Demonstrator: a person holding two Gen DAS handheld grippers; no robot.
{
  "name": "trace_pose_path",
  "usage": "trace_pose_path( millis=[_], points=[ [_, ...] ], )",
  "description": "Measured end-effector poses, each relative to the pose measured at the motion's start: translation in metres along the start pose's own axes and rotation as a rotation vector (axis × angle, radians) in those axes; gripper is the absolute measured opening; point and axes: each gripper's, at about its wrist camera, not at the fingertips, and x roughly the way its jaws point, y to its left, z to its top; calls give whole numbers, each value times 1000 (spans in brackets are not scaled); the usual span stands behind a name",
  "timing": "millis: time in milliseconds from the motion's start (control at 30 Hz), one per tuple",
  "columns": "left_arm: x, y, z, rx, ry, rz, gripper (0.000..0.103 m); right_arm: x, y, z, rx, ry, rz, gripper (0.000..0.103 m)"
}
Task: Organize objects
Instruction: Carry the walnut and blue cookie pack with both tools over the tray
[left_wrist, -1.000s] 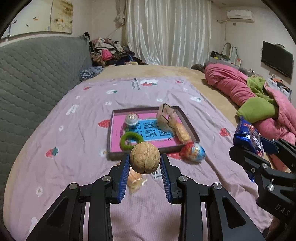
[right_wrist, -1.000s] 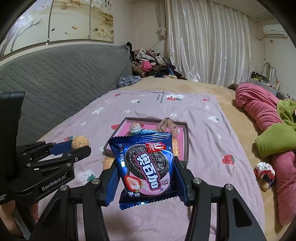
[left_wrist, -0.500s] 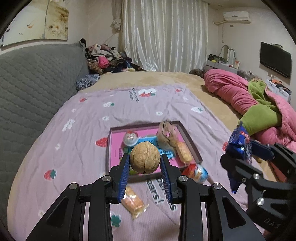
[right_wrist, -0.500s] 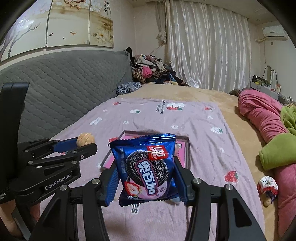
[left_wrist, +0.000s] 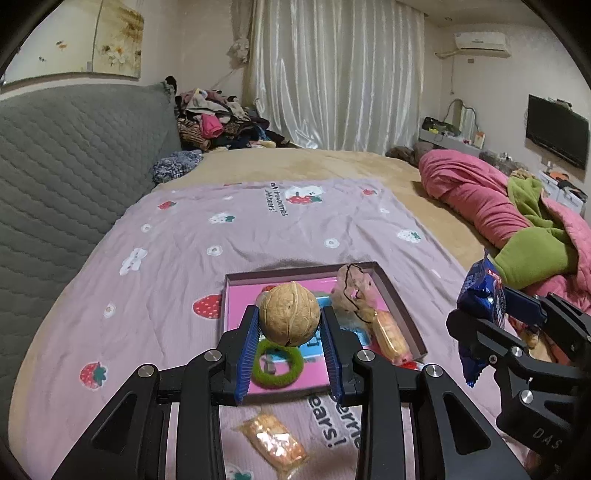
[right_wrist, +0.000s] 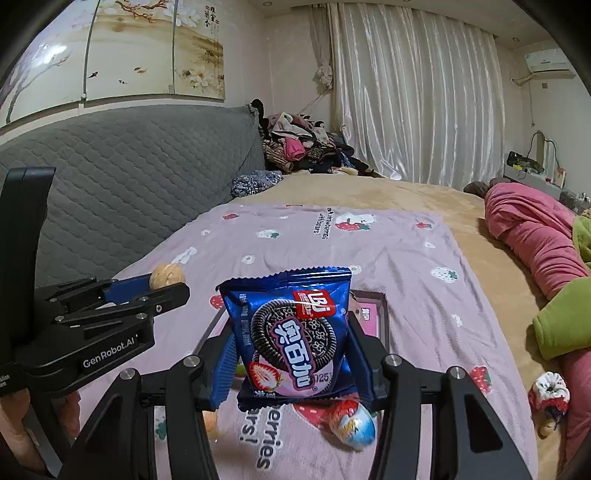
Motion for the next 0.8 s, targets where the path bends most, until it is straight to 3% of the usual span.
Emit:
trace_pose_path(
  millis=[467,800],
  points=[
    [62,28,1,-57,-16,9,34,63,0,8,42,-43,30,53],
    [124,41,-31,-82,41,23,34,121,-9,-23,42,26,29,53]
  ],
)
